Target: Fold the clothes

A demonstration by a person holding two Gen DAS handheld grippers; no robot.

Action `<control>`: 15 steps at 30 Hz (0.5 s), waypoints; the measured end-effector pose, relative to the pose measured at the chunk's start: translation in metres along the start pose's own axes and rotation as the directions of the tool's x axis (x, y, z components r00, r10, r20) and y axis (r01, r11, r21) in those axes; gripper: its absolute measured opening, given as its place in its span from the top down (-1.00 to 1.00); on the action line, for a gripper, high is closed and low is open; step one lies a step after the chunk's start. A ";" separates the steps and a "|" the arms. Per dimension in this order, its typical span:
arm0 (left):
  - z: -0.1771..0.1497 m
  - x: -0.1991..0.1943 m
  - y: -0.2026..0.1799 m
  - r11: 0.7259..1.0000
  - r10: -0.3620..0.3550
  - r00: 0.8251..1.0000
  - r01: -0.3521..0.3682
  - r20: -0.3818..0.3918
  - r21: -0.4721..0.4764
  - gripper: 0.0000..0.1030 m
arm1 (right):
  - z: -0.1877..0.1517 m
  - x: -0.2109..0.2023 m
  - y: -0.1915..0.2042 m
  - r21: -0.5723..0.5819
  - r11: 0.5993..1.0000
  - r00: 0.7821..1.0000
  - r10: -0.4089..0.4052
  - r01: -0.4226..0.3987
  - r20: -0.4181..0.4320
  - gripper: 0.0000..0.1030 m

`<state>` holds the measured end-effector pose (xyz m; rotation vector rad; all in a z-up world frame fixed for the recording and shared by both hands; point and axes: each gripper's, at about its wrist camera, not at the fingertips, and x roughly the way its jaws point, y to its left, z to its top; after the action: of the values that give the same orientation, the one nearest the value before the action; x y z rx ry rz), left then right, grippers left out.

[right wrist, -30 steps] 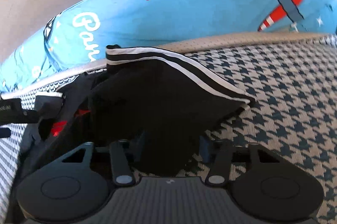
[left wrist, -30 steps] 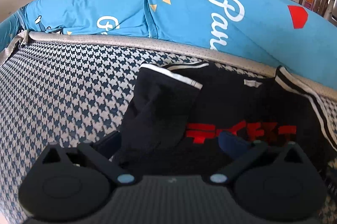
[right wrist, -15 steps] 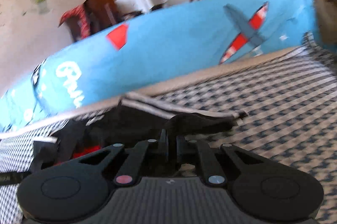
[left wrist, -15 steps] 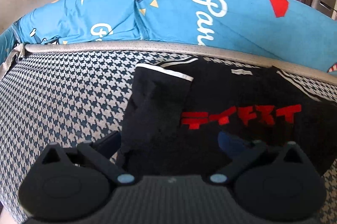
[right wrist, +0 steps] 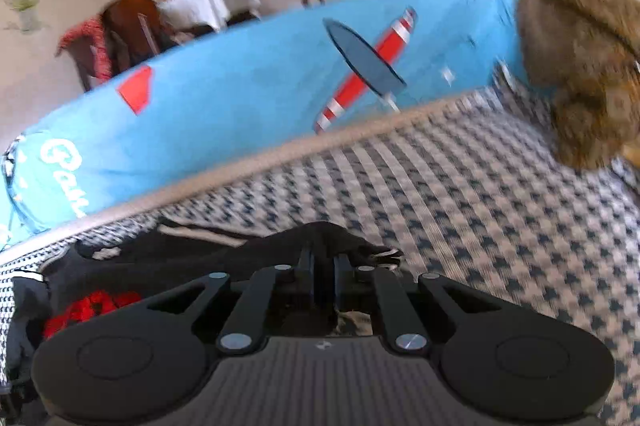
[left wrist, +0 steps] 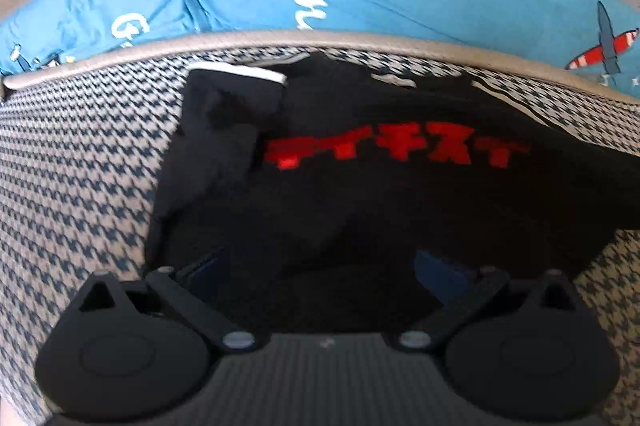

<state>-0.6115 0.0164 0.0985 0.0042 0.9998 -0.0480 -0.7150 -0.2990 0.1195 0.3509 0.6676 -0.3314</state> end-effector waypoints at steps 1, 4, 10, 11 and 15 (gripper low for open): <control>-0.001 0.000 -0.002 1.000 -0.011 1.000 0.011 -0.005 -0.001 -0.99 | 0.000 0.000 -0.004 0.026 1.000 1.000 0.011 -0.010 -0.017 0.78; -0.004 0.000 -0.009 1.000 -0.005 1.000 0.006 0.000 0.012 -0.99 | 0.003 -0.008 -0.009 0.052 0.999 1.000 0.004 -0.005 0.009 0.60; -0.008 0.006 -0.017 0.999 0.014 1.000 -0.014 -0.011 0.029 -1.00 | 0.008 -0.021 -0.002 -0.018 1.000 0.996 -0.002 0.003 0.091 0.47; -0.009 0.008 -0.018 0.999 0.017 1.000 -0.016 -0.013 0.033 -1.00 | 0.009 -0.021 -0.001 -0.023 1.000 0.996 0.015 -0.013 0.090 0.47; -0.011 0.012 -0.020 0.999 0.025 0.999 -0.024 -0.019 0.047 -1.00 | 0.009 -0.017 0.003 -0.028 0.995 0.994 0.096 -0.095 0.060 0.46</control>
<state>-0.6151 -0.0038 0.0825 0.0600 1.0182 -0.0490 -0.7216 -0.2971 0.1378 0.3466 0.5925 -0.2418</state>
